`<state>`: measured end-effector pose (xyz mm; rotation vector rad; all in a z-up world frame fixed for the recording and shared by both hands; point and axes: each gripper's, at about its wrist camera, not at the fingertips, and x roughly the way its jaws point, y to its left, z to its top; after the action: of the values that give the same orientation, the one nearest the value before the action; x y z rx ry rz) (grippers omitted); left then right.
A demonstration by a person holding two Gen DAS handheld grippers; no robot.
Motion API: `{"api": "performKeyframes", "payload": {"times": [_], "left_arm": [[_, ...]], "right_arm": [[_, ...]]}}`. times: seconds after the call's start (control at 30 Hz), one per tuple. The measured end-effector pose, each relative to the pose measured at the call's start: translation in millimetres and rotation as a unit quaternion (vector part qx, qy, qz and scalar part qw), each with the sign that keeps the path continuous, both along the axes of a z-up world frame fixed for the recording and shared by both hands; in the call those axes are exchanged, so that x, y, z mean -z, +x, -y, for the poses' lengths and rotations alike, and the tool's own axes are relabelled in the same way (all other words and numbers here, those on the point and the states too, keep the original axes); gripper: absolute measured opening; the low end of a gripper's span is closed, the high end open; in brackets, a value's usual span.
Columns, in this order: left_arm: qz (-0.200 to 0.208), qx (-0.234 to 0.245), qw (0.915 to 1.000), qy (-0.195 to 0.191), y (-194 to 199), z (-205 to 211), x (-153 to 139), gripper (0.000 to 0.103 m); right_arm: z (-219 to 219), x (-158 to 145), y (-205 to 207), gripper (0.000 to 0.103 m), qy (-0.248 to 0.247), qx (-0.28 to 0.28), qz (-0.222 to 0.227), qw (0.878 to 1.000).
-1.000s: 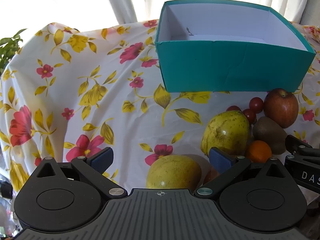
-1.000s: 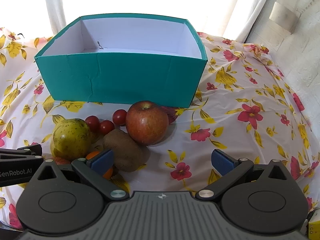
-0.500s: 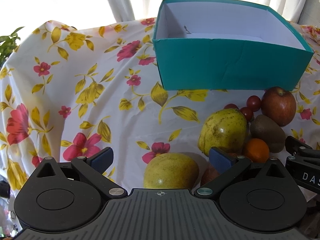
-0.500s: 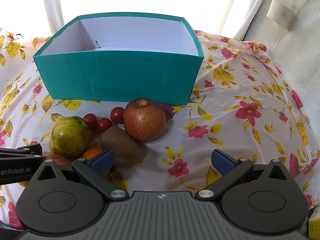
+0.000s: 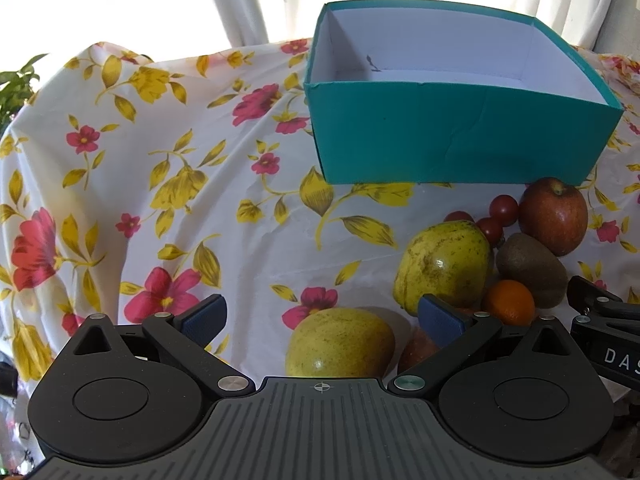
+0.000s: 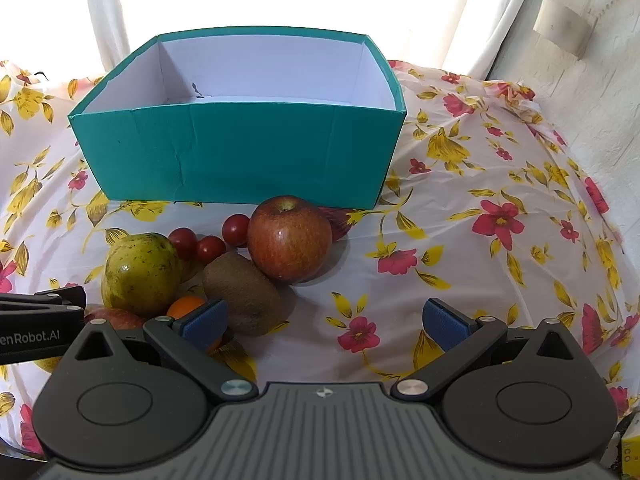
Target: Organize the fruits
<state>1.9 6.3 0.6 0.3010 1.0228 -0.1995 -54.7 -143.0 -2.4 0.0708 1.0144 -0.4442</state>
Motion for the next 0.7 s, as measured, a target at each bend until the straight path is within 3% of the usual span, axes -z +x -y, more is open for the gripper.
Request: {"api": "performKeyframes", "payload": {"times": [0.43, 0.7], "left_arm": [[0.003, 0.002, 1.0, 0.0, -1.5, 3.3, 0.3, 0.103], [0.001, 0.006, 0.9991, -0.041, -4.1, -1.1, -0.9, 0.103]], "right_arm": [[2.2, 0.6, -2.1, 0.103, 0.005, 0.003, 0.002, 1.0], [5.1, 0.0, -5.9, 0.103, 0.013, 0.002, 0.012, 1.0]]}}
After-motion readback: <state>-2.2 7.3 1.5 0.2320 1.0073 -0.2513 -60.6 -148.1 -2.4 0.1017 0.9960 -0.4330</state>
